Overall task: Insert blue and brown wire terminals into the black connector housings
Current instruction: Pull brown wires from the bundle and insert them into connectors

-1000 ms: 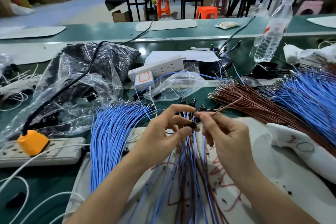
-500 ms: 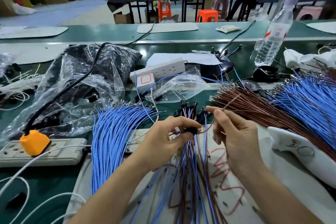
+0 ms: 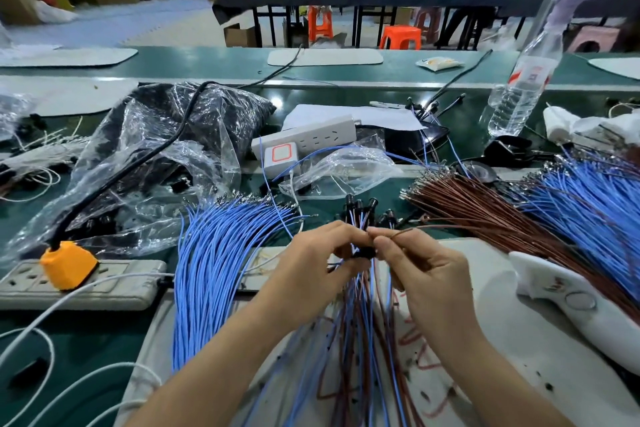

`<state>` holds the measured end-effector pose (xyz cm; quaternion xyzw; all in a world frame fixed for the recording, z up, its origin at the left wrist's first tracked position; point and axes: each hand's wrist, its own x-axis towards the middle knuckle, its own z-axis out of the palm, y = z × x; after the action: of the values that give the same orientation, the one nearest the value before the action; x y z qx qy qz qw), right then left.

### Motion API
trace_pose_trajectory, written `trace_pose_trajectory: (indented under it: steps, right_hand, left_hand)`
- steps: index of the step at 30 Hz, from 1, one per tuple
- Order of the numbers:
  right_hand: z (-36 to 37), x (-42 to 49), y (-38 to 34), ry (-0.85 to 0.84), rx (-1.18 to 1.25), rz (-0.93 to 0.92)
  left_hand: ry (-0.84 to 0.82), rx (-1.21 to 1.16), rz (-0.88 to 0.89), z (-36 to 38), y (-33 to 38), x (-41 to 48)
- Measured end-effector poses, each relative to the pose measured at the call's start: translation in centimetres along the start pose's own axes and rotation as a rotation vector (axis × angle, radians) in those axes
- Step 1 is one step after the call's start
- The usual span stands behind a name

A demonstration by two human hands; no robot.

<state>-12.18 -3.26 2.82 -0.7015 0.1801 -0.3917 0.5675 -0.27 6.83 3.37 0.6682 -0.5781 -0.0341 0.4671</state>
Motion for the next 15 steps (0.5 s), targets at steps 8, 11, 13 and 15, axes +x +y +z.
trace_pose_trajectory:
  steps: [8,11,13,15]
  right_hand:
    - [0.4,-0.2,0.2,-0.231,0.156,0.199]
    - [0.5,-0.1,0.4,-0.231,0.206,0.218]
    - [0.4,-0.1,0.1,-0.289,0.256,0.279]
    - [0.3,-0.1,-0.2,-0.424,0.363,0.431]
  left_hand:
    - [0.127,-0.520,-0.223,-0.4,0.5,0.1]
    - [0.189,-0.523,-0.247,-0.4,0.5,0.2]
    - [0.341,-0.606,-0.308,-0.7,0.2,0.5]
    - [0.518,-0.889,-0.428,-1.3,-0.5,0.8]
